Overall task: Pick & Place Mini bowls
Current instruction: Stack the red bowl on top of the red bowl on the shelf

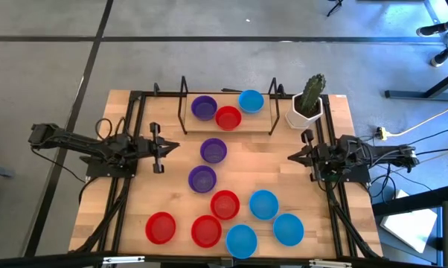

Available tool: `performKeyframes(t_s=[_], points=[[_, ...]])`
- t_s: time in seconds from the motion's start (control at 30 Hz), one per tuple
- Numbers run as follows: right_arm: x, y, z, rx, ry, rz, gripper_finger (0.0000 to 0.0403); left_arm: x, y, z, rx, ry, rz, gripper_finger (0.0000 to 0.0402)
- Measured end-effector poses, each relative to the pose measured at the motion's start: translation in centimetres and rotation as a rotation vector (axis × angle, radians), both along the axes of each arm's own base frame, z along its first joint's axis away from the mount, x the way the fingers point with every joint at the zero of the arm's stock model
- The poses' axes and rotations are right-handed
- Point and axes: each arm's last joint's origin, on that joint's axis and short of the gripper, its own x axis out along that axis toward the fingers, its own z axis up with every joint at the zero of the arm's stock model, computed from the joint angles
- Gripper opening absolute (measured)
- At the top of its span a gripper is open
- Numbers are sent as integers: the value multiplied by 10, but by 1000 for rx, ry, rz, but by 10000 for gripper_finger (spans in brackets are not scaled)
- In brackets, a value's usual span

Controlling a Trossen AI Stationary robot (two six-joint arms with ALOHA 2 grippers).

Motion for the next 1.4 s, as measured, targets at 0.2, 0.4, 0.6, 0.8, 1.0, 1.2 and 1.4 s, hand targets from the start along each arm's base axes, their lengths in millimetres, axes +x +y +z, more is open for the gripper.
performKeyframes(t_s=[0.2, 0.4, 0.6, 0.8, 1.0, 1.2, 1.4], points=[[6, 0, 2, 4, -4, 0, 4, 0, 1, 0, 1, 5, 33, 3], [19, -2, 14, 49, -113, -97, 7, 0, 1, 0, -9, 2, 31, 10], [46, 1, 22, 67, 16, -76, 4, 0, 1, 0, -10, 2, 30, 7], [98, 6, 44, 104, 193, -74, 7, 0, 1, 0, -24, 0, 26, 4], [165, 21, 61, 51, 393, 86, 9, 0, 1, 0, -34, 0, 22, 8], [222, 61, 66, -4, 527, 277, 42, 0, 1, -3, -32, 22, 22, 4], [261, 91, 49, -64, 755, 290, 128, 1, 1, -4, -33, 37, 18, 4]])
